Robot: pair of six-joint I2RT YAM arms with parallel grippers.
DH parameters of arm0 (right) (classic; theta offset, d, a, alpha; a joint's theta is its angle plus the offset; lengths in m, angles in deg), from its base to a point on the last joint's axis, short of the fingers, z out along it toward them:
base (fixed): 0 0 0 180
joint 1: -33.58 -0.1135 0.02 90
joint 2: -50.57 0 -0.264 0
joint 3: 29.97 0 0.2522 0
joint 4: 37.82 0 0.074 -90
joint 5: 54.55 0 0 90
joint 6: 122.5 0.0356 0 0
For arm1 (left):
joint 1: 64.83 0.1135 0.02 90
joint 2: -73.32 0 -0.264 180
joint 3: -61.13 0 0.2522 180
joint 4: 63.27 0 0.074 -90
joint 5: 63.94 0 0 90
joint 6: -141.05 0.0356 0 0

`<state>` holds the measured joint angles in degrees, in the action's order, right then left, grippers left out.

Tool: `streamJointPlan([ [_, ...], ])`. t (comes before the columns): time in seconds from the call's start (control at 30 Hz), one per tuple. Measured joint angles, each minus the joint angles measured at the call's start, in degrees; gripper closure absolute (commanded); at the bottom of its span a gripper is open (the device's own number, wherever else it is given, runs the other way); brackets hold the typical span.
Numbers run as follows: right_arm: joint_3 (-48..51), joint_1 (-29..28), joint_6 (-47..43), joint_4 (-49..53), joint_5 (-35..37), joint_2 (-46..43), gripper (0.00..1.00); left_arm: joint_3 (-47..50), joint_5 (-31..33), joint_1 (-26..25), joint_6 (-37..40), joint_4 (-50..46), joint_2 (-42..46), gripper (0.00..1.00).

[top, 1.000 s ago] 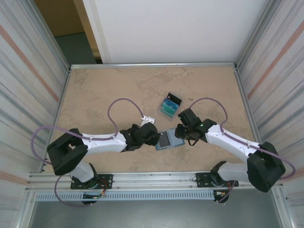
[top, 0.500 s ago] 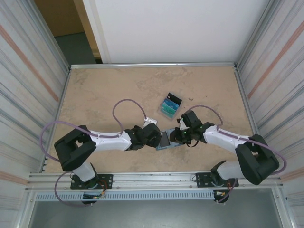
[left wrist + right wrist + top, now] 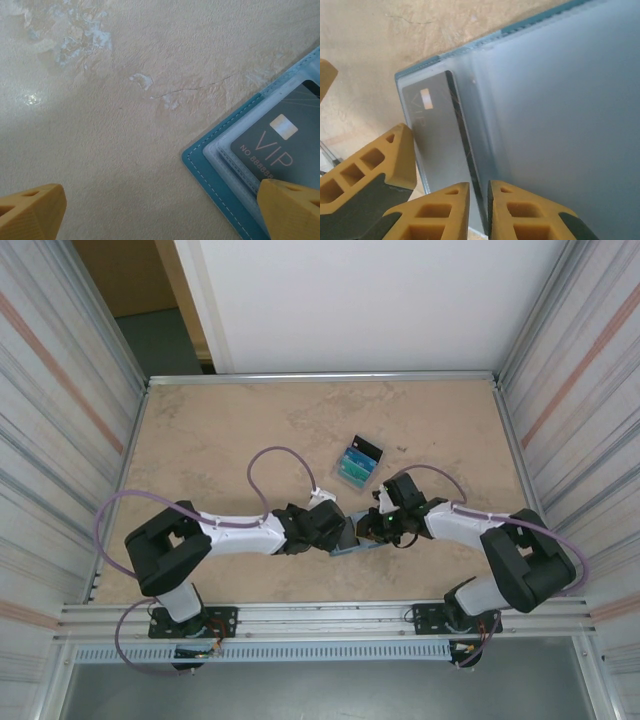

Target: Take the credit cards out of the card holder

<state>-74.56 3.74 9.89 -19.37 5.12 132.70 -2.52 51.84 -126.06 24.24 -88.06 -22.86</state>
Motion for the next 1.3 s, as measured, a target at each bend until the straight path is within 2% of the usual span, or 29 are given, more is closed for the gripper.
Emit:
streamJointPlan([
  [0.37,3.5,1.86,1.53,-9.11,-6.75,2.93,0.9,-0.81,1.77,-0.28,0.0,-1.97,-0.28,0.01],
  [0.7,5.53,2.14,4.13,-15.04,-9.79,3.15,0.85,-1.01,2.82,-0.63,-0.02,-3.3,-0.26,0.01],
  [0.93,6.64,2.23,5.92,-19.17,-11.37,4.98,0.92,-1.36,3.48,-0.76,0.0,-4.24,-0.28,0.01],
  [1.07,6.64,2.23,6.84,-20.06,-11.76,5.22,0.99,-1.38,4.02,-0.76,0.0,-4.61,-0.26,0.01],
  [1.3,6.64,2.27,6.67,-19.54,-11.1,5.11,1.0,-1.44,4.31,-0.83,-0.02,-4.79,-0.26,0.01],
])
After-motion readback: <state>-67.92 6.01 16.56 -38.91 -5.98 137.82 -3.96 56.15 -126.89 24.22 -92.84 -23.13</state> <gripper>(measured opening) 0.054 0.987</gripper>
